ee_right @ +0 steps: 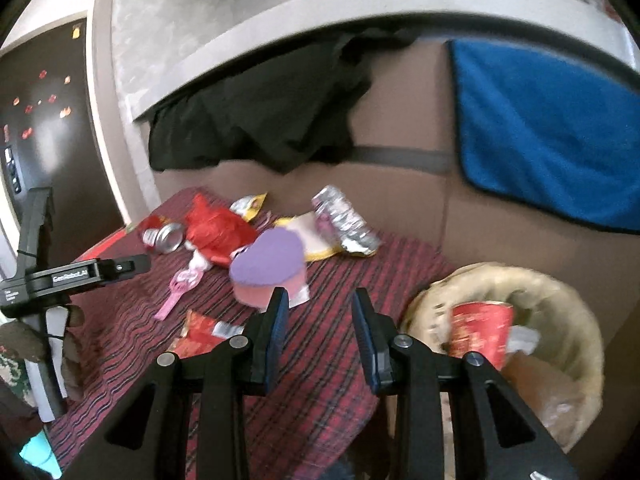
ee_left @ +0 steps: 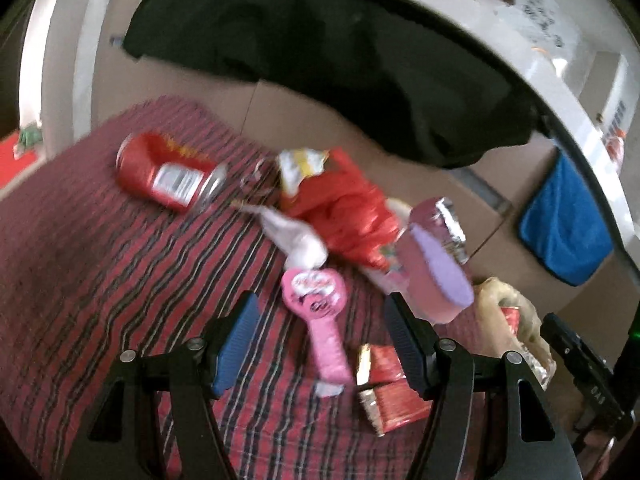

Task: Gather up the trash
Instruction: 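Move both open grippers back over the trash on the table, then grasp the pink heart-shaped snack package with the left gripper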

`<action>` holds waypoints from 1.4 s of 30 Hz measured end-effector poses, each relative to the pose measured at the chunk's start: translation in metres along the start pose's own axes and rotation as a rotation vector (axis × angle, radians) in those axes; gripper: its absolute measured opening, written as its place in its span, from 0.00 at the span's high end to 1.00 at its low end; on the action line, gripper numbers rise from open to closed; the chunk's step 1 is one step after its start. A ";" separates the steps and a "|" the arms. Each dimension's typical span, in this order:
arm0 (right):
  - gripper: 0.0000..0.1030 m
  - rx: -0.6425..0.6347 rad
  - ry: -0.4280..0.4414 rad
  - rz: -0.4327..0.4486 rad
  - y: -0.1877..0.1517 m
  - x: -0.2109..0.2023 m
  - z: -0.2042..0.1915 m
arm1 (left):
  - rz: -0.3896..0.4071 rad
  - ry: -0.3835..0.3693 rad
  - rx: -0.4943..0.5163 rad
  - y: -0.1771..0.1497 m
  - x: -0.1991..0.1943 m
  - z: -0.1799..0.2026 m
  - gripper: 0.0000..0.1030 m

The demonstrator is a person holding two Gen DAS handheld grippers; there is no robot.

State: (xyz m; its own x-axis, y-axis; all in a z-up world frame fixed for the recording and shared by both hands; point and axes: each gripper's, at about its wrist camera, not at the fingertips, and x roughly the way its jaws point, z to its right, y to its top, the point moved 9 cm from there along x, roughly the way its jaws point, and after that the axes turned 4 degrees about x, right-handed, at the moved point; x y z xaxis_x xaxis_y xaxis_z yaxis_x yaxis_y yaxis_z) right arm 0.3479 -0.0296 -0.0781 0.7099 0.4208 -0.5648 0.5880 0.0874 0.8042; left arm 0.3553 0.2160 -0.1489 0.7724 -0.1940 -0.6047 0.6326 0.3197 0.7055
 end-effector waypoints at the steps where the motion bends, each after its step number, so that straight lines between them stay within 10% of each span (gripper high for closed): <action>1: 0.70 0.002 0.004 -0.007 -0.002 0.002 -0.002 | -0.007 -0.002 0.003 -0.001 0.003 0.001 0.36; 18: 0.70 -0.027 -0.005 -0.081 -0.023 0.020 -0.017 | -0.150 0.085 0.079 -0.003 0.077 0.009 0.39; 30: 0.70 -0.060 0.005 -0.082 -0.017 0.018 -0.035 | -0.144 0.074 0.095 -0.006 0.055 -0.002 0.53; 42: 0.69 -0.049 0.101 -0.145 -0.007 0.047 -0.068 | 0.037 0.010 0.090 0.000 -0.033 -0.012 0.69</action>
State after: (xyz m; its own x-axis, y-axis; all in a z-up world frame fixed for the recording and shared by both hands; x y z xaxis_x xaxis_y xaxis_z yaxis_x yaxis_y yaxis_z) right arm 0.3505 0.0509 -0.0976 0.5748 0.4891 -0.6560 0.6602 0.1964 0.7250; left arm 0.3293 0.2331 -0.1338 0.7949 -0.1738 -0.5813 0.6067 0.2414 0.7574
